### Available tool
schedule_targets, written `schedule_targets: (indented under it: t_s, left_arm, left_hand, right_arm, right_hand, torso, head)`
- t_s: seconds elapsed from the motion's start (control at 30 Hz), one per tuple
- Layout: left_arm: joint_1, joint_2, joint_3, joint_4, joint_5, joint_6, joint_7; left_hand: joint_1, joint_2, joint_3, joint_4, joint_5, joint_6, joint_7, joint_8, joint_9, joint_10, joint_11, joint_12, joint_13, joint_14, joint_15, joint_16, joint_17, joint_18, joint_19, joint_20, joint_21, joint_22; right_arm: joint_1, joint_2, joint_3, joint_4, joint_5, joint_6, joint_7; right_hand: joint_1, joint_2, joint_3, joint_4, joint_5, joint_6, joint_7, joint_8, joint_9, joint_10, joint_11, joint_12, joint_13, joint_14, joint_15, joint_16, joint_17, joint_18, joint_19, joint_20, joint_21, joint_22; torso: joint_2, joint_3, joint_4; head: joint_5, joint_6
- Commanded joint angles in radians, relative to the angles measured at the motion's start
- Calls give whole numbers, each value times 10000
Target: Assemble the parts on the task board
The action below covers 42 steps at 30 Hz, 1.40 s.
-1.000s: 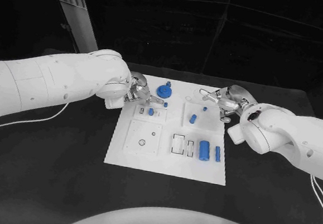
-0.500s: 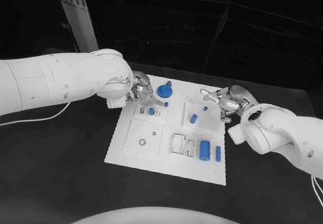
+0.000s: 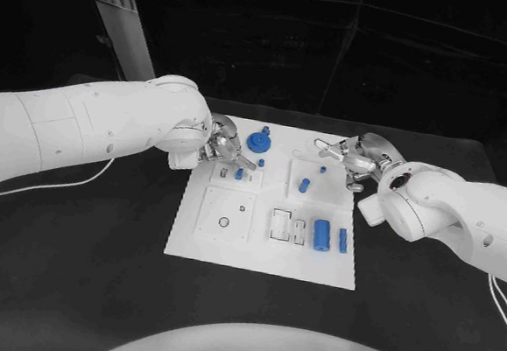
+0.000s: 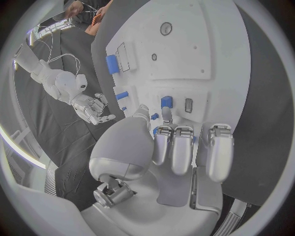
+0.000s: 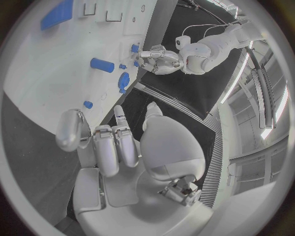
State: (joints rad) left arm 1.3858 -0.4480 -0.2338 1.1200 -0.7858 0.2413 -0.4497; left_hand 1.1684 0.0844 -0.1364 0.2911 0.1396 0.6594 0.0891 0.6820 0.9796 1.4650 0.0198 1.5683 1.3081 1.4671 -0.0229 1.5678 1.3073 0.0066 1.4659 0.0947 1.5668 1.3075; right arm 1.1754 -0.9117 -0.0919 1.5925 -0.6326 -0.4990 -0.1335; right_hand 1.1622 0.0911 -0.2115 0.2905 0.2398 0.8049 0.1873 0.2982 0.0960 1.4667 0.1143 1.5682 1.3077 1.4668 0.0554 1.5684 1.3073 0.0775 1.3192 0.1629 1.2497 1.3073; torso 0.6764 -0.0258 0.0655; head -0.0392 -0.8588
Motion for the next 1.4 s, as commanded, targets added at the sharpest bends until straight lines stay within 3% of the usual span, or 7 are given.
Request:
schedule_targets:
  t_s: [0.03, 0.33, 0.57, 0.7, 0.83, 1.07, 1.4]
  left_arm:
    - [11, 9, 1, -9, -23, 212, -59]
    - [9, -73, 1, 35, -23, -66, 138]
    - [26, -356, 2, 321, -23, -775, 813]
    - [187, -709, 2, 640, -22, -1229, 1519]
    - [517, -1061, 2, 891, -22, -1391, 1891]
    - [1038, -1304, 2, 652, -22, -777, 1535]
    - [1143, -1055, 1, -407, -22, 649, 432]
  left_hand:
    - [-17, 122, -116, 7, 48, 137, -3, 0, -28, 1058, 85, 25, 2627, 1037, 74, 30, 2635, -66, 1049, 55, 40, 2633]
    - [-41, 123, -152, 9, 45, 171, -7, 26, -27, 1058, 83, 25, 2627, 1037, 73, 30, 2635, -66, 1049, 57, 40, 2633]
    - [-156, 89, -331, 16, 52, 198, -19, 162, 31, 1058, 71, 25, 2627, 1037, 65, 30, 2635, -66, 1049, 57, 40, 2633]
    - [-248, 106, -473, 17, 87, 197, -39, 342, 144, 1058, 53, 25, 2627, 1037, 52, 30, 2635, -66, 1049, 50, 40, 2633]
    - [-300, 92, -555, 16, 108, 201, -51, 413, 185, 1058, 42, 25, 2627, 1037, 43, 30, 2635, -66, 1049, 44, 40, 2633]
    - [-525, 145, -803, 23, 632, 218, -74, 259, -2, 1058, 17, 25, 2627, 1037, 13, 30, 2635, -66, 1049, 17, 40, 2633]
    - [-479, 215, -938, 16, 797, 379, -70, -103, -395, 1058, 16, 25, 2627, 1037, 9, 30, 2635, -66, 1049, 5, 40, 2633]
  right_arm:
    - [11, 2, 5, 17, -29, -19, 62]
    - [11, -7, 5, 9, -29, -28, 55]
    - [10, -12, 5, 6, -29, -71, 109]
    - [10, -26, 5, 14, -29, -201, 250]
    - [10, -41, 5, 26, -29, -354, 429]
    - [10, -38, 5, 29, -30, -461, 550]
    - [10, -33, 6, 27, -30, -435, 512]
  right_hand:
    - [71, 45, -60, -5, 46, -89, 7, 22, 15, 1041, -1, 26, 2631, 1039, -42, 24, 2635, 122, -28, -31, -54, 912]
    - [71, 45, -60, -5, 46, -89, 7, 22, 15, 1041, -1, 26, 2631, 1039, -42, 24, 2635, 122, -28, -31, -54, 912]
    - [96, 66, -65, -9, 56, -102, 7, 40, 15, 1041, -1, 26, 2631, 1039, -43, 24, 2635, 119, -19, -31, -50, 917]
    - [102, 70, -65, -11, 58, -103, 7, 44, 15, 1041, -1, 26, 2631, 1039, -43, 24, 2635, 117, -10, -31, -40, 923]
    - [135, 94, -60, -17, 73, -101, 4, 65, 18, 1041, -3, 26, 2631, 1039, -44, 24, 2635, 109, 17, -32, -13, 939]
    - [184, 122, -56, -24, 91, -105, 1, 91, 20, 1041, -7, 26, 2631, 1039, -47, 24, 2635, 109, 28, -34, -10, 943]
    - [195, 129, -54, -24, 94, -106, 0, 97, 20, 1041, -7, 26, 2631, 1039, -48, 24, 2635, 111, 23, -35, -18, 940]
  torso:
    - [-3, -6, 6]
    - [-10, 2, 18]
    - [-12, 0, 29]
    - [-19, 7, 24]
    - [-20, 8, 18]
    - [-12, 9, 5]
    - [1, -8, 4]
  head:
    - [-12, -1]
    - [1, -8]
    - [31, 43]
    - [39, 51]
    - [93, 77]
    - [310, 196]
    - [385, 266]
